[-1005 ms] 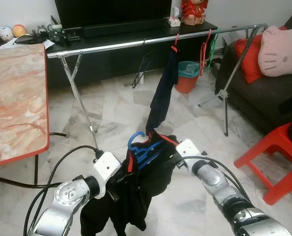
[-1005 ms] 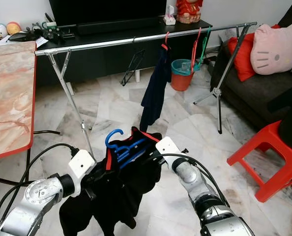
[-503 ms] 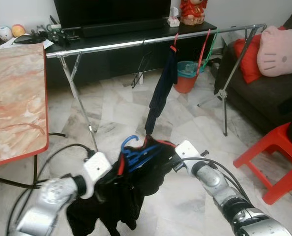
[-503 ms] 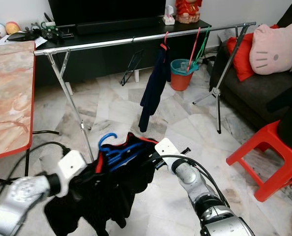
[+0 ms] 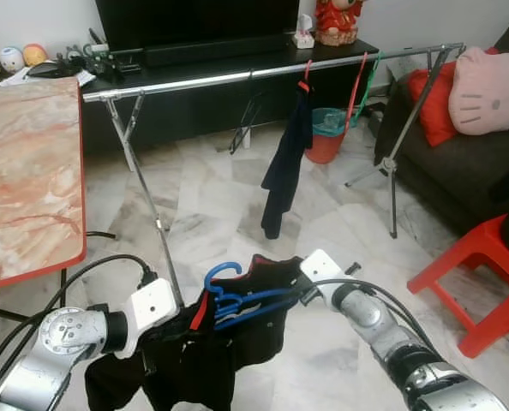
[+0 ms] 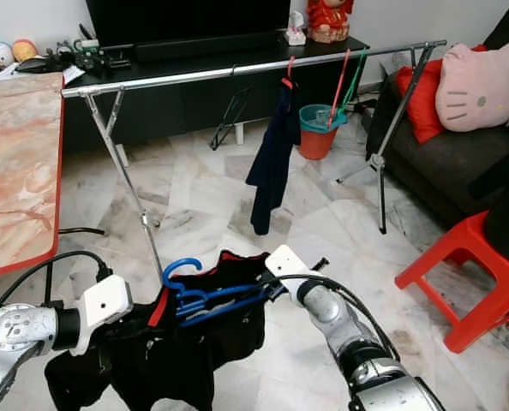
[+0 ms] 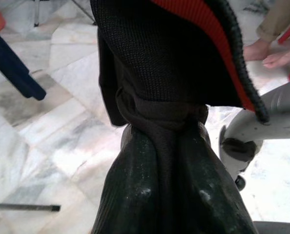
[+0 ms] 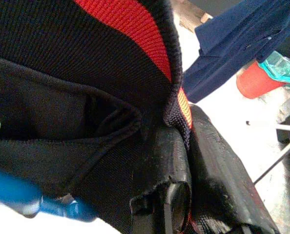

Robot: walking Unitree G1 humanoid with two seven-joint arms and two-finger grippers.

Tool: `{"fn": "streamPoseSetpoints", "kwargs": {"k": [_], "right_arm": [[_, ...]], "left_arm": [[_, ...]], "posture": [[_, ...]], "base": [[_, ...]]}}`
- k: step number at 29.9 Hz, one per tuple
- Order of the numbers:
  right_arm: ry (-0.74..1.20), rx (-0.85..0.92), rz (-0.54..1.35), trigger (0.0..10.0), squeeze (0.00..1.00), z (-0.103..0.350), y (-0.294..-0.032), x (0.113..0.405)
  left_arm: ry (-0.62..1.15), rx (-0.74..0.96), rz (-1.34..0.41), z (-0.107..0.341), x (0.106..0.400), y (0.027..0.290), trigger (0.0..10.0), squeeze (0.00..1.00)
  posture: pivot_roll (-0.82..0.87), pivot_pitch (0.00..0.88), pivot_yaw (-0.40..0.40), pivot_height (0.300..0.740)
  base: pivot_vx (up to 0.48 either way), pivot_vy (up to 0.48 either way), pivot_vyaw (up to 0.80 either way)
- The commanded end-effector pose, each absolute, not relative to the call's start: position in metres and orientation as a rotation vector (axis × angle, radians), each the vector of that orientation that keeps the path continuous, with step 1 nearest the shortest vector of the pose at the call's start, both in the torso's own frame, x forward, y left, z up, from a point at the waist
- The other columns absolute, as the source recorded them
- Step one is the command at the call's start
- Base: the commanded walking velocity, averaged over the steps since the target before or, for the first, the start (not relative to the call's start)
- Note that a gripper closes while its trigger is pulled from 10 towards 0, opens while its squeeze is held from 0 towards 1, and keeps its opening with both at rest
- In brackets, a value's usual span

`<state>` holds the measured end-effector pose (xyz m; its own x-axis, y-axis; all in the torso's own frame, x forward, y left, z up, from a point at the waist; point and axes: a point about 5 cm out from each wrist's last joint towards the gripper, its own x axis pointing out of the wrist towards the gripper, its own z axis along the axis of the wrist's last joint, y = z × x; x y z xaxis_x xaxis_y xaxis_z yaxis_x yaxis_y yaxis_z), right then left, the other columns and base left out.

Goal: Hang hanger

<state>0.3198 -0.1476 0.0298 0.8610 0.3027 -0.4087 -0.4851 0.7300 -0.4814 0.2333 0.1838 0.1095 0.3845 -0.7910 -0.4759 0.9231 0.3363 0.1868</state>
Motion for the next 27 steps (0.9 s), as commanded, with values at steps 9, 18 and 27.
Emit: {"fn": "streamPoseSetpoints", "kwargs": {"k": [9,18,27], "right_arm": [[0.349,-0.577,0.457,10.0,0.02,0.026,-0.147,0.318],[0.358,-0.559,0.518,10.0,1.0,0.024,-0.142,0.315],[0.384,-0.535,0.603,10.0,1.0,0.02,-0.135,0.31]], "left_arm": [[0.265,0.471,-1.229,0.12,0.234,0.167,10.0,0.0],[0.299,0.502,-1.239,0.11,0.234,0.162,10.0,0.0],[0.307,0.524,-1.236,0.105,0.237,0.158,10.0,0.0]], "posture": [[0.03,0.0,-0.049,0.74],[0.03,0.0,-0.05,0.74],[0.02,0.0,-0.04,0.74]], "base": [[0.0,0.0,0.0],[0.0,0.0,0.0],[0.0,0.0,0.0]]}}
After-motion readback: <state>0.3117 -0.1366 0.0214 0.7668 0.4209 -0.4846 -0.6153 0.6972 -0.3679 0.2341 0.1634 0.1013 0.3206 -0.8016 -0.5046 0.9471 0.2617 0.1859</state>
